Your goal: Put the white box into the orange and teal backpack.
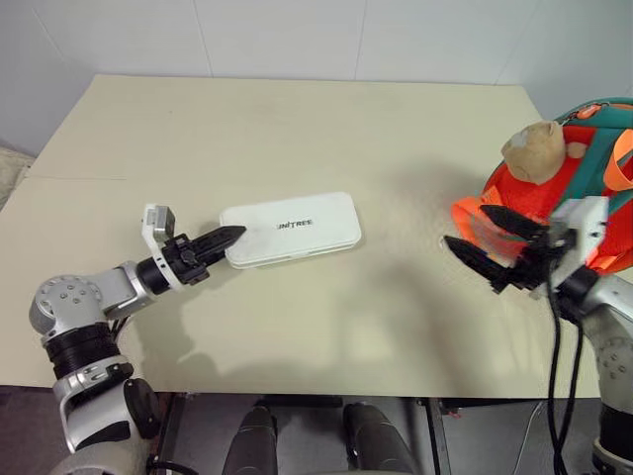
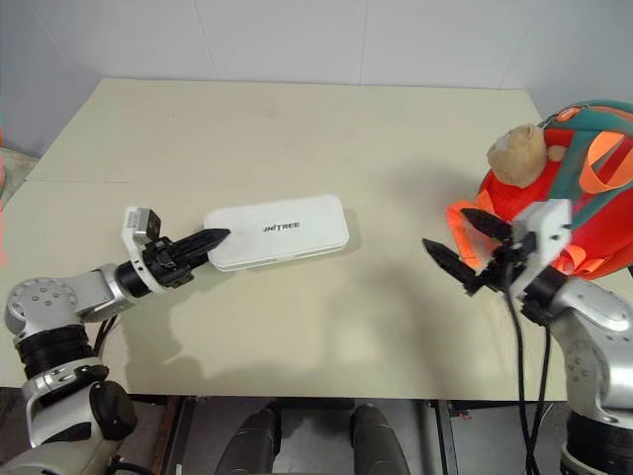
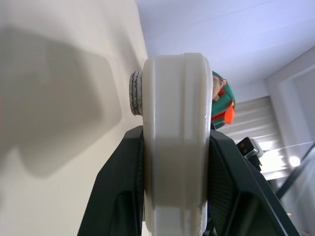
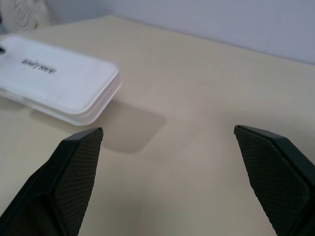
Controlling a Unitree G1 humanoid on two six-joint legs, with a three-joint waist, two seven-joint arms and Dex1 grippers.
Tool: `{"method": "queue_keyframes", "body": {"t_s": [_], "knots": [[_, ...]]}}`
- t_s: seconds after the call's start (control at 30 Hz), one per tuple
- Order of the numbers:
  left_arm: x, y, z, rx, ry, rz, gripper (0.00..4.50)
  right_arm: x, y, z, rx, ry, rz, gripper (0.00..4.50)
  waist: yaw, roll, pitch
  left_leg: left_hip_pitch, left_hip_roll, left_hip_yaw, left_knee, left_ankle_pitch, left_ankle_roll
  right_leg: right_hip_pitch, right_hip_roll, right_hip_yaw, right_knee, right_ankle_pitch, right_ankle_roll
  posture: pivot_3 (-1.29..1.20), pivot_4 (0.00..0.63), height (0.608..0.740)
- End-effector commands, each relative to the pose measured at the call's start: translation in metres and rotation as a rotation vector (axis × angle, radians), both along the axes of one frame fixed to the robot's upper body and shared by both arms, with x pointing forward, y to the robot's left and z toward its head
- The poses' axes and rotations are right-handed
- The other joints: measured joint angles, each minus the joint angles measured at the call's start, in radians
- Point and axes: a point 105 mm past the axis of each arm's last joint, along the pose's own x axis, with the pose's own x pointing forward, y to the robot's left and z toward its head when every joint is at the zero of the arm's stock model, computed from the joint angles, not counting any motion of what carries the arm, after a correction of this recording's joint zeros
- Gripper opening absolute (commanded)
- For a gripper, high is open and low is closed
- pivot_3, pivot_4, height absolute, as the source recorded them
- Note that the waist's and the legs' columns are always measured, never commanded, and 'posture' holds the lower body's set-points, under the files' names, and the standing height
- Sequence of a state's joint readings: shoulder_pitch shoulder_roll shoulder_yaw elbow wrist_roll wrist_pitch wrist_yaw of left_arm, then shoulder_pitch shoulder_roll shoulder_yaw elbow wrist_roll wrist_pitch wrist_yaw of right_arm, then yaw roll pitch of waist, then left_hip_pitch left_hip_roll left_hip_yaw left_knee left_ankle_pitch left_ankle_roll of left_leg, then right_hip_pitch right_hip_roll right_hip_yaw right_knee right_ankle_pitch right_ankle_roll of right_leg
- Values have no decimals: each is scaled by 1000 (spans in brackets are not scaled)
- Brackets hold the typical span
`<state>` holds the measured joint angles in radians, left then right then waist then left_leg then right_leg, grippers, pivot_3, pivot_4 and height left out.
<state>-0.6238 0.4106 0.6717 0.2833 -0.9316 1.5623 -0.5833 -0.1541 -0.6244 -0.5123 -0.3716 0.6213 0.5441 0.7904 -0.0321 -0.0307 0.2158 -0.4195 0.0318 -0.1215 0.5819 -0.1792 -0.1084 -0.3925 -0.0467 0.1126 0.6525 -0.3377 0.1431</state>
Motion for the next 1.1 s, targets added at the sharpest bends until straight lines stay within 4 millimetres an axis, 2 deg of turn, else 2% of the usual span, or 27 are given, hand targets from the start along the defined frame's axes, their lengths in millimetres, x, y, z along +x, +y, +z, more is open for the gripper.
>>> {"method": "queue_keyframes", "body": {"t_s": [0.03,0.13,0.27,0.5,0.67,0.83,1.1], "knots": [[0,-3,12,-35,-33,-6,1305,-8,-32,18,-20,-55,-116,4500,0,0,0,0,0,0,0,0,0,0,0,0,0,0,0,0,150,740],[1,-11,9,-35,-14,-23,1305,-12,-64,18,-45,-44,-225,4500,2,0,0,0,0,0,1,0,0,0,0,0,-1,0,0,0,150,740],[1,-13,10,-34,-14,-22,1305,-17,-92,22,-13,-60,-324,4500,1,0,0,0,0,1,1,0,0,1,0,0,-2,0,0,0,150,740],[0,-11,10,-24,-12,-19,1305,-28,-118,16,33,-58,-426,4500,1,0,0,0,0,1,0,0,0,1,0,0,-3,1,1,0,150,740],[1,-12,9,-15,-11,-19,1305,-19,-121,10,62,-63,-458,4500,-1,0,0,0,0,1,1,0,0,2,0,1,-6,1,1,0,150,740],[1,-13,9,-10,-13,-20,1305,-10,-114,5,97,-70,-439,4500,0,0,0,0,0,2,0,0,0,2,0,1,-7,2,1,0,150,740],[0,-12,9,-2,-17,-15,1305,24,-103,-2,141,-51,-414,4500,-2,0,0,0,0,2,0,0,0,2,0,1,-7,2,2,0,150,740]]}}
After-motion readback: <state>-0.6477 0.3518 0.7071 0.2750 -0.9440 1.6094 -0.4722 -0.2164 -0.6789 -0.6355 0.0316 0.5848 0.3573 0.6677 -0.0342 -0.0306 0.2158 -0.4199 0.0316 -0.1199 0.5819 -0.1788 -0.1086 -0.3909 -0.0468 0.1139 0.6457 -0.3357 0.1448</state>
